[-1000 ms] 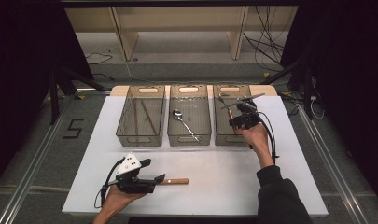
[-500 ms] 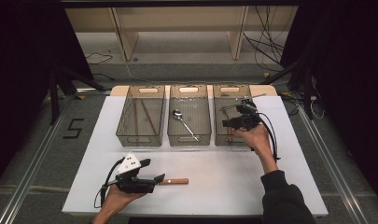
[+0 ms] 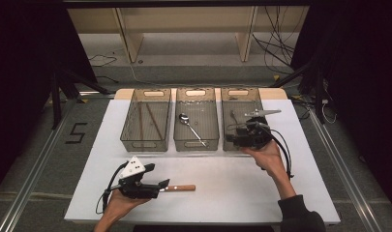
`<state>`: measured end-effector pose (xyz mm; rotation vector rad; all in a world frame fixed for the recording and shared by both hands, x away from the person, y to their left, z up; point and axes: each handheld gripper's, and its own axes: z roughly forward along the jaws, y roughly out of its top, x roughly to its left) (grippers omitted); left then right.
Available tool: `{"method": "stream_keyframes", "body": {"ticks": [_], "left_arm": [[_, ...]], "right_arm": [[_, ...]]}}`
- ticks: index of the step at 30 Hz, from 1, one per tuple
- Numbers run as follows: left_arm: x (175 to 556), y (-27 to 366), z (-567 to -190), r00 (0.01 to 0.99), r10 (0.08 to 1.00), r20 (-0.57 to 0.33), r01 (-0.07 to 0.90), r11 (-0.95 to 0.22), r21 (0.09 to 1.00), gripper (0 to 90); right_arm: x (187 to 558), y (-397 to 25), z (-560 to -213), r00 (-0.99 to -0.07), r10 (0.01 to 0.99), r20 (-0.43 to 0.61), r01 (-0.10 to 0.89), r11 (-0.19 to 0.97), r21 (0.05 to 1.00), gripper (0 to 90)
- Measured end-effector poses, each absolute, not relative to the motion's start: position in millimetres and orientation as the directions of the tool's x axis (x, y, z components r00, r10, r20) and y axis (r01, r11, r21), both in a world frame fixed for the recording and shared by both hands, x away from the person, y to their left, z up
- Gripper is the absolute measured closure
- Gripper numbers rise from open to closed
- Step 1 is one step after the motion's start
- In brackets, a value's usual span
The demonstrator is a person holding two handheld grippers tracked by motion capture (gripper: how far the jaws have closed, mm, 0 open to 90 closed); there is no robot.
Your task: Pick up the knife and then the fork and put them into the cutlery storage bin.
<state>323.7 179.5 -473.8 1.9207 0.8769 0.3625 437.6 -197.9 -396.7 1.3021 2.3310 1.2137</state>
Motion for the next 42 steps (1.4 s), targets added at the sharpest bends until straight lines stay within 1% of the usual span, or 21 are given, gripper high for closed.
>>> {"method": "stream_keyframes", "body": {"ticks": [6, 11, 13, 18, 26, 29, 34, 36, 42], "left_arm": [[326, 178, -469, 0.713, 0.692, -0.111, 0.436, -0.315, 0.843, 18.8], [330, 174, -462, 0.729, 0.680, -0.079, 0.437, -0.373, 0.818, 18.9], [332, 174, -458, 0.737, 0.673, -0.061, 0.434, -0.402, 0.806, 18.9], [339, 170, -450, 0.747, 0.663, -0.060, 0.432, -0.415, 0.800, 19.3], [355, 159, -447, 0.759, 0.649, -0.040, 0.447, -0.476, 0.758, 19.3], [362, 156, -445, 0.765, 0.642, -0.041, 0.454, -0.494, 0.742, 19.7], [370, 151, -443, 0.773, 0.635, -0.012, 0.457, -0.543, 0.705, 19.6], [373, 150, -444, 0.775, 0.631, -0.019, 0.464, -0.549, 0.695, 19.7], [374, 152, -447, 0.789, 0.615, -0.004, 0.465, -0.593, 0.657, 19.9]], "right_arm": [[418, -202, -407, -0.627, 0.754, 0.196, 0.583, 0.288, 0.760, 39.5], [405, -206, -414, -0.647, 0.737, 0.195, 0.564, 0.291, 0.773, 37.8], [401, -207, -414, -0.654, 0.734, 0.181, 0.551, 0.299, 0.779, 37.0], [388, -211, -415, -0.678, 0.715, 0.174, 0.523, 0.302, 0.797, 34.2], [372, -212, -418, -0.702, 0.690, 0.176, 0.500, 0.302, 0.812, 33.3], [368, -209, -420, -0.709, 0.683, 0.174, 0.502, 0.316, 0.805, 32.8], [363, -208, -420, -0.719, 0.674, 0.171, 0.495, 0.324, 0.807, 32.0], [362, -207, -421, -0.720, 0.672, 0.172, 0.493, 0.321, 0.809, 31.8], [360, -205, -427, -0.725, 0.663, 0.184, 0.501, 0.326, 0.802, 30.8]]}}
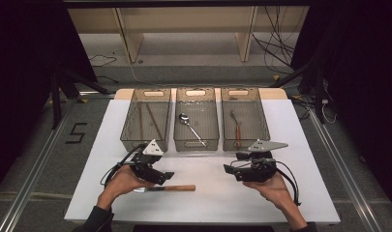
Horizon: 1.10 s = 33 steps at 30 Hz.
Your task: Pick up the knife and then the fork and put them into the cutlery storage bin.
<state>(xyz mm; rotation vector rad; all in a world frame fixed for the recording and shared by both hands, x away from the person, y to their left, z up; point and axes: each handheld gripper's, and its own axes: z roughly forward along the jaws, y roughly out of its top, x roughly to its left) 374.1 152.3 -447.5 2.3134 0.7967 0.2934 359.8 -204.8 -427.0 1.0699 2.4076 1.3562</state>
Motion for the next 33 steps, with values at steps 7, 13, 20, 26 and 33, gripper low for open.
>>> {"method": "stream_keyframes", "body": {"ticks": [7, 13, 20, 26, 33], "left_arm": [[369, 146, -452, 0.825, 0.565, -0.001, 0.451, -0.657, 0.605, 20.4], [365, 136, -457, 0.859, 0.511, 0.012, 0.428, -0.732, 0.529, 22.9], [359, 128, -464, 0.888, 0.458, 0.033, 0.394, -0.796, 0.459, 29.8], [359, 127, -468, 0.902, 0.430, 0.031, 0.376, -0.819, 0.434, 37.9], [357, 122, -473, 0.919, 0.393, 0.038, 0.346, -0.847, 0.403, 48.9]], "right_arm": [[356, -201, -430, -0.741, 0.648, 0.177, 0.494, 0.346, 0.797, 29.4], [354, -201, -427, -0.746, 0.641, 0.182, 0.488, 0.339, 0.805, 29.5], [352, -199, -427, -0.755, 0.631, 0.181, 0.482, 0.346, 0.805, 29.5], [348, -194, -427, -0.770, 0.613, 0.175, 0.468, 0.358, 0.808, 29.0], [344, -188, -427, -0.784, 0.600, 0.162, 0.453, 0.373, 0.810, 28.7]]}}
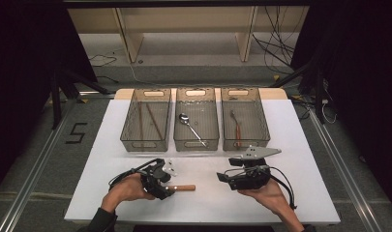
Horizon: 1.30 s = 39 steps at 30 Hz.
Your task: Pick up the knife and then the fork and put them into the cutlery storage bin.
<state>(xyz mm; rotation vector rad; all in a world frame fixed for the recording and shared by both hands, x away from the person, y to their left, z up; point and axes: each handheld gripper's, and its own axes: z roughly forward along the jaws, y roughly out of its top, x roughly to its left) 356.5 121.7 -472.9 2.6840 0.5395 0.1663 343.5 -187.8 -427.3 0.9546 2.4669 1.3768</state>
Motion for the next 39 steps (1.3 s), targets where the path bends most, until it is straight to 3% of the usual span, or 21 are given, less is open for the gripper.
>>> {"method": "stream_keyframes", "body": {"ticks": [18, 39], "left_arm": [[355.6, 117.7, -470.3, 0.930, 0.369, 0.005, 0.341, -0.864, 0.371, 75.2], [359.0, 121.4, -466.3, 0.911, 0.412, -0.017, 0.388, -0.844, 0.370, 76.4]], "right_arm": [[342.9, -185.4, -424.0, -0.786, 0.602, 0.140, 0.440, 0.384, 0.812, 29.2], [341.4, -183.3, -422.4, -0.792, 0.594, 0.142, 0.436, 0.387, 0.813, 29.8]]}}
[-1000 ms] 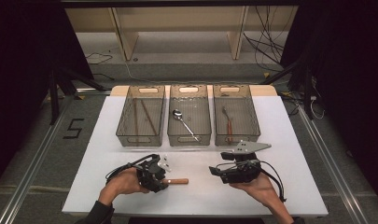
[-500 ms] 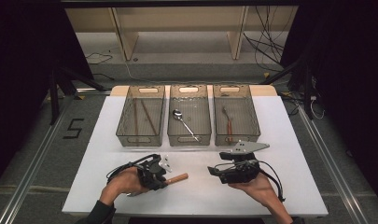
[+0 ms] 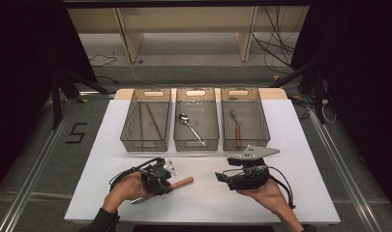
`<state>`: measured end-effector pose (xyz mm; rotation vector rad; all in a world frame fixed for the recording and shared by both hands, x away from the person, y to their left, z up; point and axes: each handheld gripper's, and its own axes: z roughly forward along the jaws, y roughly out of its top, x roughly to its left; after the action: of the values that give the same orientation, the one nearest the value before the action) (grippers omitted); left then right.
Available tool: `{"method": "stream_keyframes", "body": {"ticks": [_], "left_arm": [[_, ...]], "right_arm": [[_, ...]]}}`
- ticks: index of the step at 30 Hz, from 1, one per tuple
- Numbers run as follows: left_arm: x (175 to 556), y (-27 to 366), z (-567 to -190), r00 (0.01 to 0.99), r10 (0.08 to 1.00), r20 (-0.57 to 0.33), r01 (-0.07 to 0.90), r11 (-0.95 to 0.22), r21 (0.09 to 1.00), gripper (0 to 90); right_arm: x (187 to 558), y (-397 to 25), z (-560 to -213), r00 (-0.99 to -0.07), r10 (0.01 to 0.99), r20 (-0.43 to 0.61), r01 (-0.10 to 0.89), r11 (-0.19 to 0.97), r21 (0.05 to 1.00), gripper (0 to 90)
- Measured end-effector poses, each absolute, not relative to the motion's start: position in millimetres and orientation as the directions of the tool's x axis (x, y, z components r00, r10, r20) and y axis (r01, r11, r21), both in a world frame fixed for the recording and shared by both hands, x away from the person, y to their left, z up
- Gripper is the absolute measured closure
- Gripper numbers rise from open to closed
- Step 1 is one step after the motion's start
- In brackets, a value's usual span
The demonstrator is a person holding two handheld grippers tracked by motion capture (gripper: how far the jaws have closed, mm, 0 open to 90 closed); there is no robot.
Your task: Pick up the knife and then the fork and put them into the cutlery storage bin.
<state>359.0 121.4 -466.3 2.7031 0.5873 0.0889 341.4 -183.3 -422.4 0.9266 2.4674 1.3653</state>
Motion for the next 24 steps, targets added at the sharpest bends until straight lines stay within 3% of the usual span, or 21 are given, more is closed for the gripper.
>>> {"method": "stream_keyframes", "body": {"ticks": [10, 24], "left_arm": [[358, 121, -462, 0.912, 0.407, -0.054, 0.396, -0.835, 0.382, 76.4], [354, 116, -460, 0.911, 0.405, -0.080, 0.403, -0.833, 0.378, 76.4]], "right_arm": [[333, -171, -424, -0.831, 0.548, 0.095, 0.373, 0.422, 0.826, 29.7], [306, -121, -446, -0.906, 0.403, -0.133, 0.143, 0.585, 0.798, 29.8]]}}
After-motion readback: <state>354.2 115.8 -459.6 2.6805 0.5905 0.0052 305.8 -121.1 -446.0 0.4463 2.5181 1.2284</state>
